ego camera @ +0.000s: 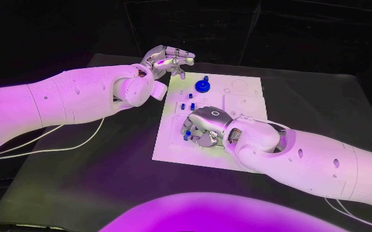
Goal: Assemble the parts on the task board
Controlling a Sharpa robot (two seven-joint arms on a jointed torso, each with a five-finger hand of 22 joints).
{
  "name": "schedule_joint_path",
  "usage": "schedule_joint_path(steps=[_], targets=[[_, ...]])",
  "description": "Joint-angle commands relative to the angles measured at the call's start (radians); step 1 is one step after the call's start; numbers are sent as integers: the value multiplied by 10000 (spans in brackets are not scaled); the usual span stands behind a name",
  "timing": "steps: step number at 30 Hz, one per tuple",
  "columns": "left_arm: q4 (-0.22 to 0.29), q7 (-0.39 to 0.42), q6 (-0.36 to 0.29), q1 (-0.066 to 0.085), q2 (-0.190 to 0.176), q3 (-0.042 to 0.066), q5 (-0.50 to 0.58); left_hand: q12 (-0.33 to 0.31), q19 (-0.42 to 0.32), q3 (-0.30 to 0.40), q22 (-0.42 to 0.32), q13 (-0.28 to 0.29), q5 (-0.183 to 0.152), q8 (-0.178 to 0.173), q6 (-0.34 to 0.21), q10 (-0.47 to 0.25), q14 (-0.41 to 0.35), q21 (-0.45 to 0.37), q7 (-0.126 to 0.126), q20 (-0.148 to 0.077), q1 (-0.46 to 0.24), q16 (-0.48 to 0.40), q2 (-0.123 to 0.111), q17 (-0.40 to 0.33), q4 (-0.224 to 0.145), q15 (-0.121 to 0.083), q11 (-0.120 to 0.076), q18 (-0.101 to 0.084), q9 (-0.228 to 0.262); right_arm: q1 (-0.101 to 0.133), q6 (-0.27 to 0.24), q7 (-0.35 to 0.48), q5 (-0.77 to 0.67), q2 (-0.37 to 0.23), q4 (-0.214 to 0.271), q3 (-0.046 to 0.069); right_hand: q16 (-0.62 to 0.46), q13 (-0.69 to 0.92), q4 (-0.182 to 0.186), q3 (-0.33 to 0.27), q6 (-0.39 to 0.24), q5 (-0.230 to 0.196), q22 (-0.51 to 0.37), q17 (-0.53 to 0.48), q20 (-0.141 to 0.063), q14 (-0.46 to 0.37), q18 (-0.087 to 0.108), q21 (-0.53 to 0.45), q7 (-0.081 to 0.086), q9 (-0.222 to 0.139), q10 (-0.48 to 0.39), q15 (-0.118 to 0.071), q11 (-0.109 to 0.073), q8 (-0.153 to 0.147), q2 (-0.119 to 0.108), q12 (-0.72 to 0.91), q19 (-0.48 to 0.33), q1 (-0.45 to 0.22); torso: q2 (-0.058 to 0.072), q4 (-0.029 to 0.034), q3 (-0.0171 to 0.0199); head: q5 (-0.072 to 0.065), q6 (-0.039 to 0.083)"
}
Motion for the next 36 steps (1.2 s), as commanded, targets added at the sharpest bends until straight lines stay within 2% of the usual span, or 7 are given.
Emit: schedule_joint_path(steps=[1,12,15,18,21,26,36], targets=[[-6,45,123,12,15,8,25,70,-77,-28,-10,15,20,-32,28,-62,-74,-53,39,13,7,-57,58,-11,-12,-25,24,126,-11,4,178,74,-86,14,20,-4,36,19,16,74,7,27,0,1,4,209,-42,29,70,3,459,-48,-361,-4,86,43,8,31,5,-8,-3,-4,2],[4,42,131,12,7,8,25,70,-77,-28,-10,15,20,-32,28,-62,-74,-53,39,13,7,-57,58,-11,-12,-25,24,126,-11,3,428,-467,-448,182,-113,-6,8,-24,65,57,-235,-60,-105,-49,50,186,-24,-26,126,-37,242,15,-293,-149,-49,-201,-87,-302,7,1,-10,-21,11],[12,40,133,12,3,8,25,70,-77,-28,-10,15,20,-32,28,-62,-74,-53,39,13,7,-57,58,-11,-12,-25,24,126,-11,2,483,-585,-503,244,-162,-9,19,-106,215,-84,-628,33,-438,-45,124,176,29,-230,218,-66,-288,134,-159,-270,-281,-517,-273,-680,12,2,-11,-15,5],[16,39,131,12,-5,8,25,70,-77,-28,-10,15,20,-32,28,-62,-74,-53,39,13,7,-57,58,-11,-12,-25,24,126,-11,2,414,-634,-526,271,-188,-11,-205,-115,361,-336,-1130,123,-928,-371,206,44,121,-545,200,-68,-837,211,-74,-271,-539,-772,-539,-1017,8,3,-9,-11,-4],[19,41,122,12,-14,8,25,70,-77,-28,-10,15,20,-32,28,-62,-74,-53,39,13,7,-57,58,-11,-12,-25,24,126,-11,1,190,-710,-573,292,-212,-14,-516,-85,451,-634,-1398,128,-1382,-801,251,-160,205,-864,177,-41,-1147,230,-63,-234,-640,-807,-800,-1168,3,-4,-12,-8,-9],[28,45,121,12,-20,8,25,70,-77,-28,-10,15,20,-32,28,-62,-74,-53,39,13,7,-57,58,-11,-12,-25,24,126,-11,1,-284,-757,-633,291,-216,-16,-584,-66,525,-910,-1437,127,-1504,-911,267,-234,222,-968,176,-17,-1266,238,-61,-192,-660,-723,-877,-1243,4,3,-9,-12,-19],[27,38,112,12,-69,8,25,70,-77,-28,-10,15,20,-32,28,-62,-74,-53,39,13,7,-57,58,-11,-12,-25,24,126,-11,-20,-1813,-560,-458,-30,94,-17,-668,-47,658,-1425,-1464,313,-1682,-1081,290,-342,247,-1114,190,-2,-1466,254,-47,-152,-689,-511,-978,-1297,5,-5,1,-34,-14]])
